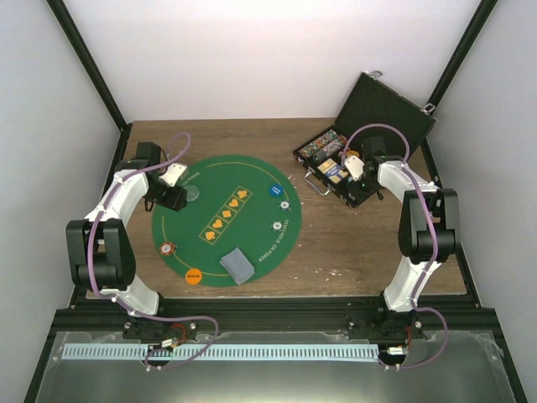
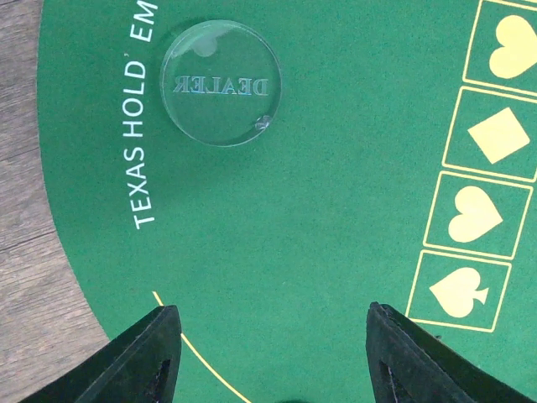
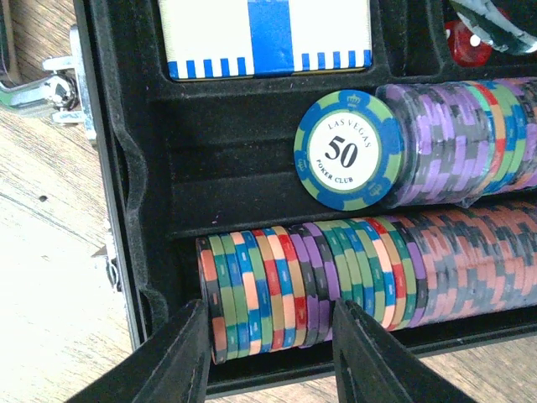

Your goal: Distribute texas hold em gaming equipment

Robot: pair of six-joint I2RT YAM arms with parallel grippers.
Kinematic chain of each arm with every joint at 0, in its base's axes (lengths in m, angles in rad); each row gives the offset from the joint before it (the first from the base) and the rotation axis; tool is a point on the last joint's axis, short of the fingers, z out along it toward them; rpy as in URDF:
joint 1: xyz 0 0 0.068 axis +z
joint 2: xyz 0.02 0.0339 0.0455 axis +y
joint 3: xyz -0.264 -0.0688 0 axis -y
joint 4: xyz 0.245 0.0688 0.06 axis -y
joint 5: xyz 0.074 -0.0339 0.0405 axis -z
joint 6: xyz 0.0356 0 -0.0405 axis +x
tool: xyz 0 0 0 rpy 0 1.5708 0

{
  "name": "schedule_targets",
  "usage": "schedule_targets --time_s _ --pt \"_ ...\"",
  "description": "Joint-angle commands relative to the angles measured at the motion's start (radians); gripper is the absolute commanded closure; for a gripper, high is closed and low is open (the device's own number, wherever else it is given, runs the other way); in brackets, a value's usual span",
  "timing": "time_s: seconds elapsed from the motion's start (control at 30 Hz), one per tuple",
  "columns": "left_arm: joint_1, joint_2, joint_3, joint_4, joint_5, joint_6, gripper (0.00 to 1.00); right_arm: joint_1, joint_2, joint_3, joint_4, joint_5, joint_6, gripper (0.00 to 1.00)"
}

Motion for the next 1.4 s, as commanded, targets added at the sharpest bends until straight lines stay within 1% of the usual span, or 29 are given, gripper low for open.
schedule_targets --time_s 0.0,0.3,0.4,0.5,0.6,0.67,0.93,1.1,1.17,1.37 --pt "0.004 0.005 0.012 0.004 -0.003 0.011 0.38 0.001 0.038 0.017 -0.054 -0.107 0.027 0.60" --pt "0.004 0.008 0.012 0.002 0.001 0.011 0.38 0.015 0.018 0.023 -0.086 -0.117 0.038 0.61" --pt "0.004 0.006 0.008 0.002 -0.001 0.012 0.38 0.014 0.008 0.010 -0.055 -0.054 0.040 0.59" --pt "0.004 0.005 0.004 0.004 0.000 0.012 0.38 0.013 0.013 0.009 -0.038 0.002 0.047 0.56" --pt "0.004 0.006 0.002 0.005 0.000 0.013 0.38 0.012 0.022 0.014 -0.024 0.027 0.059 0.48" --pt "0.005 0.005 0.000 0.004 0.001 0.014 0.38 0.008 0.023 0.017 -0.019 0.035 0.066 0.45" --pt "0.005 0.003 -0.010 0.007 0.001 0.015 0.38 -0.006 0.047 0.006 -0.010 -0.022 0.068 0.47" --pt "0.004 0.004 -0.007 0.008 -0.002 0.015 0.38 -0.005 0.082 0.008 -0.028 -0.073 0.081 0.42" --pt "0.004 0.004 -0.008 0.007 -0.001 0.014 0.38 -0.005 0.093 0.013 -0.044 -0.083 0.087 0.42" --pt "0.004 0.009 -0.007 0.008 -0.002 0.017 0.38 0.020 0.049 0.007 -0.058 -0.149 0.079 0.49"
